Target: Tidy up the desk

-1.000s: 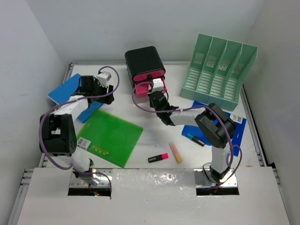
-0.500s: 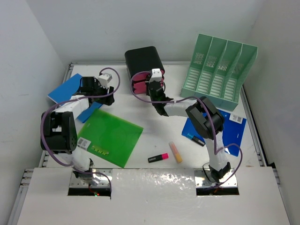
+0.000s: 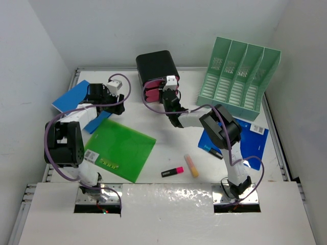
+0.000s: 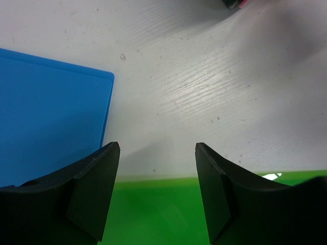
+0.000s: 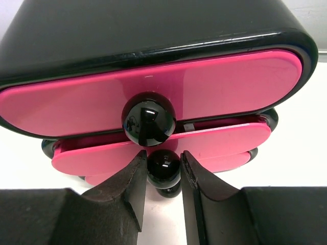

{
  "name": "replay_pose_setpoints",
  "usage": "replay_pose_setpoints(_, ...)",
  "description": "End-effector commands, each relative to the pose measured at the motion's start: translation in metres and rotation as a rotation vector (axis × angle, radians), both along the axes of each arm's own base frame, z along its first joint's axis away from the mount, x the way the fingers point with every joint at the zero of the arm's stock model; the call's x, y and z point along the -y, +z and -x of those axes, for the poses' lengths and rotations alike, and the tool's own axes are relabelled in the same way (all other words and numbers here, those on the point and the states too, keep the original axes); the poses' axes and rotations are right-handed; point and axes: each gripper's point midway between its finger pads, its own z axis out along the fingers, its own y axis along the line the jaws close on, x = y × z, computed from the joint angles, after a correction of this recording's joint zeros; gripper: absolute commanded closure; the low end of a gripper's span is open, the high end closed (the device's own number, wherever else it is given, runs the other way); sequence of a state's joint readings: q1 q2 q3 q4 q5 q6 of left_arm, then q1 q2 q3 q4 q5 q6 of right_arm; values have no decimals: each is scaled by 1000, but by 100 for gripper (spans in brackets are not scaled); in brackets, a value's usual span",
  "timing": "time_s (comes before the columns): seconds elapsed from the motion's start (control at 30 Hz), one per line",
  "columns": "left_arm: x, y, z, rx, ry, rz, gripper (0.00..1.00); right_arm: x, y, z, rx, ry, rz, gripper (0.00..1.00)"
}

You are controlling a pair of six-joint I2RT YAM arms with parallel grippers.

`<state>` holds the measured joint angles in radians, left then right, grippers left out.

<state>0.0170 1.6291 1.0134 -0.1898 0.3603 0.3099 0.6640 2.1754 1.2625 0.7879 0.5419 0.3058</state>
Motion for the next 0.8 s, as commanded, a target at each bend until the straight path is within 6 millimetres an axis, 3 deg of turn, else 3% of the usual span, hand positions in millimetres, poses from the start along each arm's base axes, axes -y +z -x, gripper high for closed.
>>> replay_pose_setpoints(0.0, -2, 15, -13, 62, -12, 2, 41, 1, 21, -6, 48, -6, -11, 69)
replay_pose_setpoints(0.47, -2, 14, -13, 53, -11, -1, 41, -3, 15, -24, 39, -23, -20, 71)
replay_pose_setpoints(0.63, -3, 14, -13, 55, -10, -5, 41, -4, 19, -13, 44, 12, -41, 70)
replay_pose_setpoints(0.67, -4, 13, -13, 56, -9, -6, 41, -2, 29, -11, 53, 12, -57, 69)
replay_pose_setpoints(0.77, -1, 12, -14, 47, -15, 5, 41, 1, 35, -4, 51, 28, -61, 59)
